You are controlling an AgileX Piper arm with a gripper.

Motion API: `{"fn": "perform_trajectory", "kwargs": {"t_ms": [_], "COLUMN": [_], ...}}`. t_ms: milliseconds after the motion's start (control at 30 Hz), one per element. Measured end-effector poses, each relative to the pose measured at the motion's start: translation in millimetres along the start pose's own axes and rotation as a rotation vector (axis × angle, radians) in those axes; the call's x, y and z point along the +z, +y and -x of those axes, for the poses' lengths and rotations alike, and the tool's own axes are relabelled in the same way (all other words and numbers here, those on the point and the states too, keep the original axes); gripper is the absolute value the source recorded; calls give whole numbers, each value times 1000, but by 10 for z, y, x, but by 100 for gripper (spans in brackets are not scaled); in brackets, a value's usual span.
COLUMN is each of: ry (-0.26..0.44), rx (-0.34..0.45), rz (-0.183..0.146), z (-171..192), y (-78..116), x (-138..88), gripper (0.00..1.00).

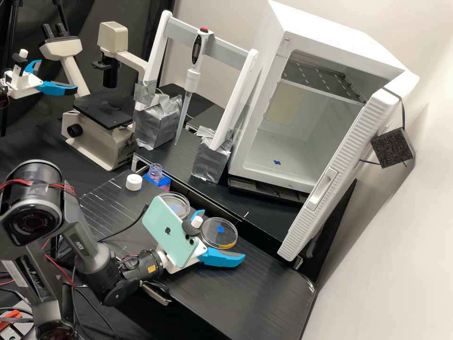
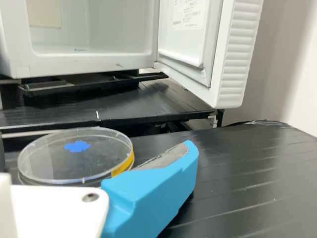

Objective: Close the lid

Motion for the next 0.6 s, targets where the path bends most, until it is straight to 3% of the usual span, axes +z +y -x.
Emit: {"fn": "perform_trajectory", "kwargs": {"t_ms": [133,500,533,600], "ry": [0,18,18,24], "rx": [-13,-5,-5,-7], "rz": [15,10,9,9], "z": [3,-21,-22,-29], "y": [-31,-55,-56,-58], "x": [5,-5,-3,-5], "gripper": [100,100,0,0]}}
